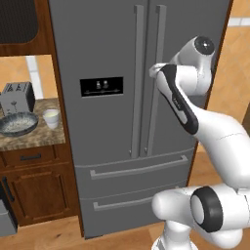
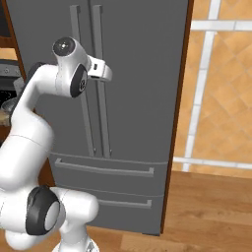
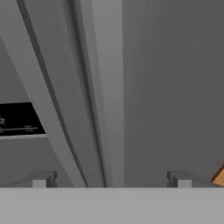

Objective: Grab a lemon wedge from the fridge and one ice cube from the ice bowl, and put them in the glass of lemonade.

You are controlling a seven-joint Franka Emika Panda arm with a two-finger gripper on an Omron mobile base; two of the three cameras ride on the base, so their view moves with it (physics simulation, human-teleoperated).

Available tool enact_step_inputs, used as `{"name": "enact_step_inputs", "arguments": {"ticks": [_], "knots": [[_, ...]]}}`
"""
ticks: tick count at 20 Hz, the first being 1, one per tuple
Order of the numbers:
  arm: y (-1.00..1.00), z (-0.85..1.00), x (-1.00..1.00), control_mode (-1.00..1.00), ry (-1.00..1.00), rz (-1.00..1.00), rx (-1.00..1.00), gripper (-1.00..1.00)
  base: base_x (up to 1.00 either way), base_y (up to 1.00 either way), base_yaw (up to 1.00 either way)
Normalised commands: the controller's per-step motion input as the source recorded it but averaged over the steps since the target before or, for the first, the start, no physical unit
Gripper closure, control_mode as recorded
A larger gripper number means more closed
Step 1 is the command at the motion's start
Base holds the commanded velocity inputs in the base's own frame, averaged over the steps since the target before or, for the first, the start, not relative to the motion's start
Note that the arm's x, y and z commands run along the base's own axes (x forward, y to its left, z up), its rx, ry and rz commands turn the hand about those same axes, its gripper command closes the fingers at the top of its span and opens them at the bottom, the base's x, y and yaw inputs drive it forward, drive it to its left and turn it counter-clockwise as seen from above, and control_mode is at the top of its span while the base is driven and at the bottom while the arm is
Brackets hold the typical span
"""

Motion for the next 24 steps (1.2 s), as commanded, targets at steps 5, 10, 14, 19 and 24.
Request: {"name": "enact_step_inputs", "arguments": {"ticks": [5, 10, 14, 19, 24], "knots": [[0.0, -0.39, 0.25, -1.0, -0.08, 0.0, 0.0, -1.0, 0.0, 0.0, 0.0], [0.0, -0.29, 0.62, -1.0, -0.02, 0.0, 0.0, -1.0, 0.0, 0.0, 0.0], [0.0, 0.0, 0.8, -1.0, 0.0, 0.0, 0.0, -1.0, 0.0, 0.0, 0.0], [0.0, -0.02, 0.67, -1.0, 0.0, 0.0, 0.0, -1.0, 0.0, 0.0, 0.0], [0.0, -0.07, 0.55, -1.0, 0.0, 0.0, 0.0, -1.0, 0.0, 0.0, 0.0]]}}
